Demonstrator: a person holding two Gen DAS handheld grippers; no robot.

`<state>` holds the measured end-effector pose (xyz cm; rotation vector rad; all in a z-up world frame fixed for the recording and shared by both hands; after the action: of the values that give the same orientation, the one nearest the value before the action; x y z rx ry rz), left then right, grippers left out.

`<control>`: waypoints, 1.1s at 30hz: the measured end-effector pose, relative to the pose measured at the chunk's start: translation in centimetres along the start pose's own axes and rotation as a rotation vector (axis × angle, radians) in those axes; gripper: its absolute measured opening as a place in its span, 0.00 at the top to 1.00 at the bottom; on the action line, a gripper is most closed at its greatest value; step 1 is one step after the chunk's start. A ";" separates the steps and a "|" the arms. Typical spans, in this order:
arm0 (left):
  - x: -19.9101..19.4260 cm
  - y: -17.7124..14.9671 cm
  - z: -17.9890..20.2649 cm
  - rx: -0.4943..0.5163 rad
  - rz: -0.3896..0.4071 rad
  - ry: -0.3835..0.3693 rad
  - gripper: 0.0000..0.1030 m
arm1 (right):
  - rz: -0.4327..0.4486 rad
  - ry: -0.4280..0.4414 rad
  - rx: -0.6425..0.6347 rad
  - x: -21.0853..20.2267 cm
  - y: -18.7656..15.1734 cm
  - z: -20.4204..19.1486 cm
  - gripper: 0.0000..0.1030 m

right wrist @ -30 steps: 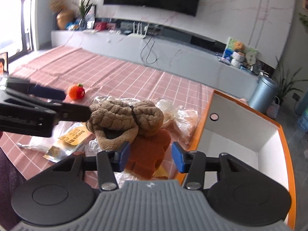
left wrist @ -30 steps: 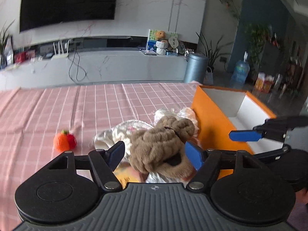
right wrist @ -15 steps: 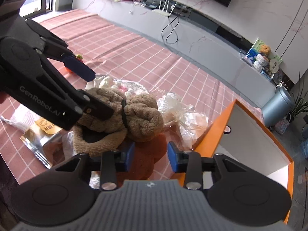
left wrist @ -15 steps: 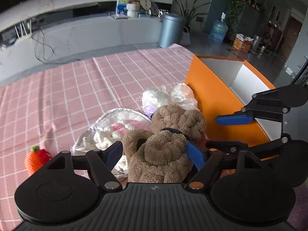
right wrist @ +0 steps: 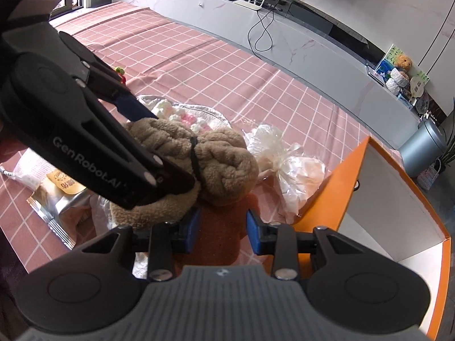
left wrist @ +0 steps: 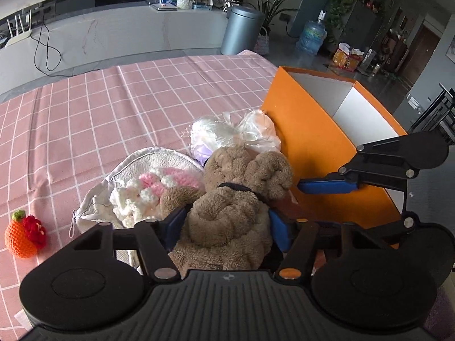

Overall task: Organize soft objects
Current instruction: 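Grasp the brown plush bear with the left gripper while the right gripper grasps the red sponge, then carry the plush bear and red sponge over the orange box with both grippers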

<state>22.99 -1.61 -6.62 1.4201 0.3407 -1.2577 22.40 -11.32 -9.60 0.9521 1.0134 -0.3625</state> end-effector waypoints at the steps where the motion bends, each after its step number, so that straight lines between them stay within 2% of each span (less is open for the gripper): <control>1: -0.1 -0.1 0.2 0.005 0.005 0.007 0.36 | 0.001 0.003 0.003 -0.1 0.0 0.0 0.66; 6: -1.3 -0.2 0.5 -0.019 0.062 0.025 0.43 | 0.003 0.023 0.017 -0.5 -0.1 0.5 0.66; 11: -4.9 -0.3 -0.5 -0.125 0.179 0.035 0.44 | 0.000 0.080 0.072 -1.5 -0.4 0.9 0.61; 15: -6.7 -1.1 -1.9 -0.190 0.222 0.128 0.44 | -0.007 0.139 0.098 -2.0 -0.2 0.2 0.50; 16: -6.8 -1.5 -2.2 -0.200 0.222 0.149 0.43 | -0.009 0.154 0.095 -2.0 -0.1 -0.1 0.43; 18: -6.8 -2.2 -2.7 -0.232 0.218 0.150 0.44 | -0.024 0.163 0.080 -1.8 0.0 -1.0 0.31; 19: -6.7 -2.5 -2.9 -0.246 0.219 0.146 0.44 | -0.038 0.160 0.075 -1.5 0.1 -1.4 0.29; 23: -6.1 -3.6 -3.0 -0.252 0.212 0.182 0.44 | -0.115 0.140 0.098 0.2 0.5 -2.0 0.29; 26: -5.6 -4.2 -3.2 -0.274 0.212 0.155 0.43 | -0.169 0.108 0.114 1.4 0.6 -1.9 0.29; 33: -5.2 -5.5 -3.0 -0.288 0.219 0.143 0.43 | -0.223 0.072 0.108 3.1 0.6 -2.1 0.28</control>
<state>18.13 4.86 -6.04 1.2632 0.4324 -0.8928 23.19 -8.85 -12.29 0.9566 1.1792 -0.5774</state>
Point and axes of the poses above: each gripper's, at about its wrist camera, not at the fingertips, and x roughly the way its jaws point, z to its right, y to its top, the point moved 6 cm from there along x, roughly the way its jaws point, and after that the axes turned 5 degrees about -z, right-handed, at the moved point
